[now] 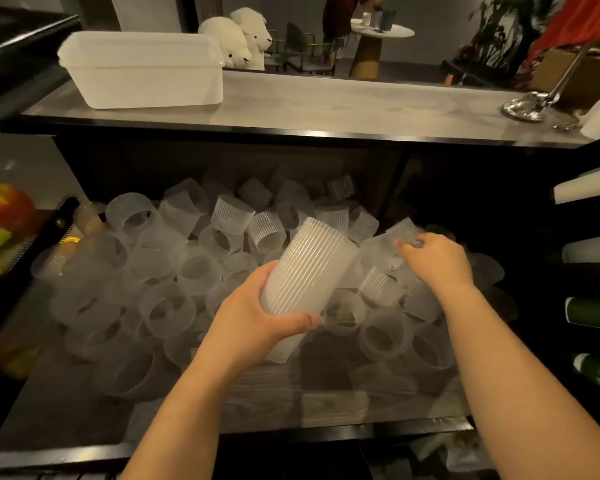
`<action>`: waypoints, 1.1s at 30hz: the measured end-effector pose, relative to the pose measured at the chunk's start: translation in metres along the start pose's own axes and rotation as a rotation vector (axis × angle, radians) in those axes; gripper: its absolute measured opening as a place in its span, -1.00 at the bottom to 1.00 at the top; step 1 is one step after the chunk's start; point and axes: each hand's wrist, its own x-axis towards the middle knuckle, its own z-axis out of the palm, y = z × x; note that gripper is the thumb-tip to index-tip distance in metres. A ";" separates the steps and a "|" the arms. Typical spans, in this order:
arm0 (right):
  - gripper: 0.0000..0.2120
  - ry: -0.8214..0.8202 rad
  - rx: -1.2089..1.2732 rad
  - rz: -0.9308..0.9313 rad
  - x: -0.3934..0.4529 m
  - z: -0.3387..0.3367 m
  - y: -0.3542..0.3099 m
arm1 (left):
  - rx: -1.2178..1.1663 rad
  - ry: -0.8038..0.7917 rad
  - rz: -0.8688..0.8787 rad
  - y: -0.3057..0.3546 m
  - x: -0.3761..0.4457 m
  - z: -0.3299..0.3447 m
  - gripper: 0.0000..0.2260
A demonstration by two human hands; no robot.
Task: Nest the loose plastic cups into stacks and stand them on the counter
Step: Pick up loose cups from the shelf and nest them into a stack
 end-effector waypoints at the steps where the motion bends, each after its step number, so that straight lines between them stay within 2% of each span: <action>1: -0.51 0.011 -0.042 -0.008 0.003 0.003 0.001 | 0.003 -0.002 0.001 0.000 0.000 0.000 -0.32; 5: -0.64 0.116 -0.131 -0.038 0.003 0.013 0.001 | 0.000 0.000 0.006 -0.001 0.002 -0.002 -0.32; 9: -0.71 0.222 -0.094 -0.101 0.009 0.015 0.002 | 0.012 -0.005 0.012 -0.001 0.003 -0.002 -0.29; 14: -0.64 0.304 0.141 -0.202 0.006 0.003 0.000 | 0.055 0.006 0.009 -0.002 0.003 0.000 -0.27; 16: -0.68 0.303 0.268 -0.218 -0.001 -0.008 -0.007 | 0.070 0.001 0.009 0.000 0.001 0.001 -0.29; 17: -0.76 0.257 0.403 -0.203 -0.006 -0.015 -0.014 | 0.077 -0.006 0.011 0.001 -0.001 0.001 -0.30; 19: -0.86 0.047 0.806 -0.144 -0.020 -0.030 -0.028 | 0.088 -0.019 0.017 0.004 -0.003 0.002 -0.30; 21: -0.77 -0.239 1.103 -0.110 -0.033 -0.042 -0.037 | 0.085 -0.027 0.026 0.008 -0.006 0.003 -0.29; 22: -0.75 -0.359 1.138 -0.112 -0.038 -0.045 -0.039 | 0.080 -0.030 0.032 0.010 -0.008 0.003 -0.30; 24: -0.76 -0.492 1.056 -0.137 -0.046 -0.048 -0.039 | 0.072 -0.041 0.048 0.014 -0.012 0.003 -0.31; 33: -0.84 -0.608 0.825 -0.218 -0.050 -0.063 -0.035 | 0.085 -0.088 0.100 0.030 -0.024 0.007 -0.29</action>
